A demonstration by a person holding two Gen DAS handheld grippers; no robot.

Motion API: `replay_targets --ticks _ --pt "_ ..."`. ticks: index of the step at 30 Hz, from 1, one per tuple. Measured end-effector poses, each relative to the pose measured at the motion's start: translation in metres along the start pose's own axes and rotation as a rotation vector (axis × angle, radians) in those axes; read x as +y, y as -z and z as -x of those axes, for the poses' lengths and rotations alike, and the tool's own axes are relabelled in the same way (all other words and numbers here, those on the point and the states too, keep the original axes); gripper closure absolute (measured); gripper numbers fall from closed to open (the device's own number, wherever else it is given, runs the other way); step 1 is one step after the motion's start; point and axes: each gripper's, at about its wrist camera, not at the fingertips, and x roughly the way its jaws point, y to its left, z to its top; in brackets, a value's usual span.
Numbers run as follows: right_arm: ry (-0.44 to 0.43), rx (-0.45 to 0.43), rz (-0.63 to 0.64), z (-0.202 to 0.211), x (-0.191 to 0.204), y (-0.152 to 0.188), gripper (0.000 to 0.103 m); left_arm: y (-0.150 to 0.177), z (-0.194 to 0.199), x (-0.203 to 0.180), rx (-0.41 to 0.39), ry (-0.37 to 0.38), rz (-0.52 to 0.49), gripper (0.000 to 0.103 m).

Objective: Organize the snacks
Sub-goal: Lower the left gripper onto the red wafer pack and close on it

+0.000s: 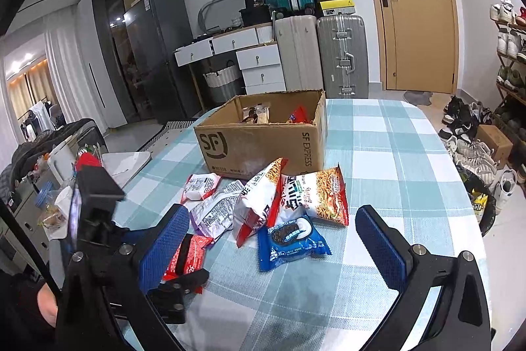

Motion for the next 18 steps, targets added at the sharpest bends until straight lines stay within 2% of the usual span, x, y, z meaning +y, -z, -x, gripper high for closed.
replay_targets --ticks 2,4,6,8,10,15,18 --pt "0.000 -0.006 0.003 0.001 0.000 0.000 0.000 -0.001 0.000 0.001 -0.006 0.015 0.012 0.006" --pt "0.003 -0.013 0.012 0.002 0.002 0.000 0.000 0.000 -0.001 0.000 -0.006 0.018 -0.001 0.015" --pt "0.002 -0.019 0.022 0.003 0.004 0.001 0.000 0.000 -0.004 0.001 0.006 0.026 -0.005 0.029" --pt "0.004 -0.020 0.027 0.003 0.006 0.001 0.000 -0.002 -0.012 0.003 0.038 0.050 0.014 0.039" --pt "0.004 -0.023 0.030 0.003 0.006 0.001 0.000 -0.003 -0.012 0.003 0.026 0.054 0.009 0.041" --pt "0.004 -0.023 0.028 0.004 0.006 0.000 0.000 -0.003 -0.014 0.002 0.029 0.056 -0.005 0.057" --pt "0.003 -0.022 0.028 0.004 0.006 0.000 0.000 -0.004 -0.015 0.003 0.030 0.063 -0.011 0.059"
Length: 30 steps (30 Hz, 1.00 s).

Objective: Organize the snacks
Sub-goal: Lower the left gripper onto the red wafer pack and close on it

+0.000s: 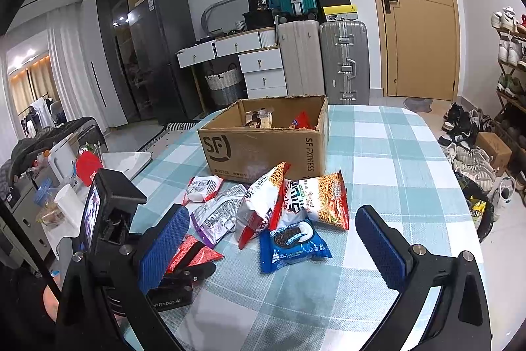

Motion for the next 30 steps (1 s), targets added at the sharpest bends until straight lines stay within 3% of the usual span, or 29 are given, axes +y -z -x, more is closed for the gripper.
replay_targets --ticks 9,20,30 --pt "0.004 0.011 -0.010 -0.002 -0.002 0.000 0.000 0.004 0.010 -0.011 -0.021 -0.025 -0.061 0.063" --pt "0.022 0.022 -0.040 -0.003 -0.010 0.001 0.000 0.003 0.027 0.003 -0.051 0.001 -0.014 0.063" --pt "0.024 0.047 -0.054 -0.008 -0.016 0.002 0.000 -0.007 0.055 0.029 -0.127 0.026 0.045 0.062"
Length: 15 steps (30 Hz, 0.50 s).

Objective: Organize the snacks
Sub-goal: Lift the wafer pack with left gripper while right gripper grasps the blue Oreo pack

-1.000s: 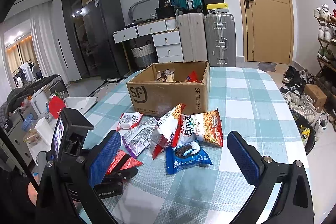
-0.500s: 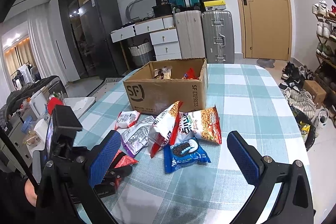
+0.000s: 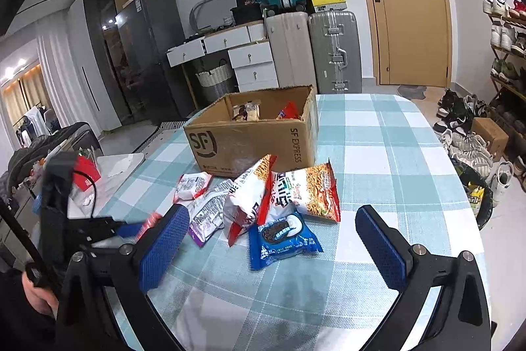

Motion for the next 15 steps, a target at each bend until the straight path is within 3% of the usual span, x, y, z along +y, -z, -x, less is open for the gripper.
replay_targets --ticks 4,8,15 --pt "-0.009 0.063 -0.018 -0.016 -0.005 0.006 0.000 -0.006 0.002 0.019 -0.001 0.000 0.047 0.062" --pt "0.001 0.170 0.006 -0.042 -0.004 0.016 0.000 -0.018 0.016 0.042 -0.055 -0.007 0.087 0.062" --pt "0.025 0.249 0.138 -0.073 0.013 0.030 0.000 -0.028 0.022 0.095 -0.082 -0.020 0.220 0.062"
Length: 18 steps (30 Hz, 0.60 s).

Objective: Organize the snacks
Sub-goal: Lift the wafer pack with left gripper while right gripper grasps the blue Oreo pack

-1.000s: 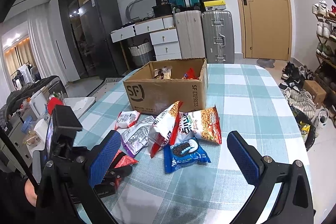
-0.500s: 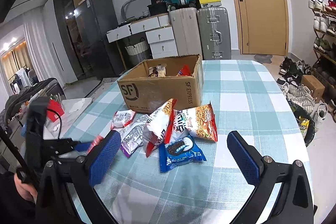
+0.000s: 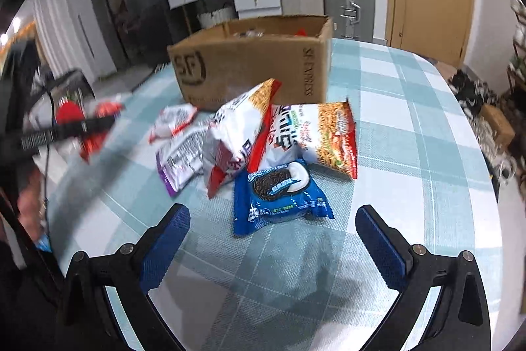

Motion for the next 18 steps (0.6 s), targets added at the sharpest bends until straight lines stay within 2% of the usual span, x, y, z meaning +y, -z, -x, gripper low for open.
replay_targets --ticks 5,9,18 --pt "-0.010 0.036 0.042 -0.023 0.007 0.001 0.000 -0.006 0.008 0.023 -0.026 0.001 0.049 0.062" --pt "0.003 0.080 0.039 -0.038 0.006 0.003 0.003 -0.003 0.011 0.026 -0.022 0.005 0.057 0.062" --pt "0.021 0.093 0.023 -0.046 0.002 0.000 0.027 0.001 0.011 0.012 -0.019 0.020 0.028 0.062"
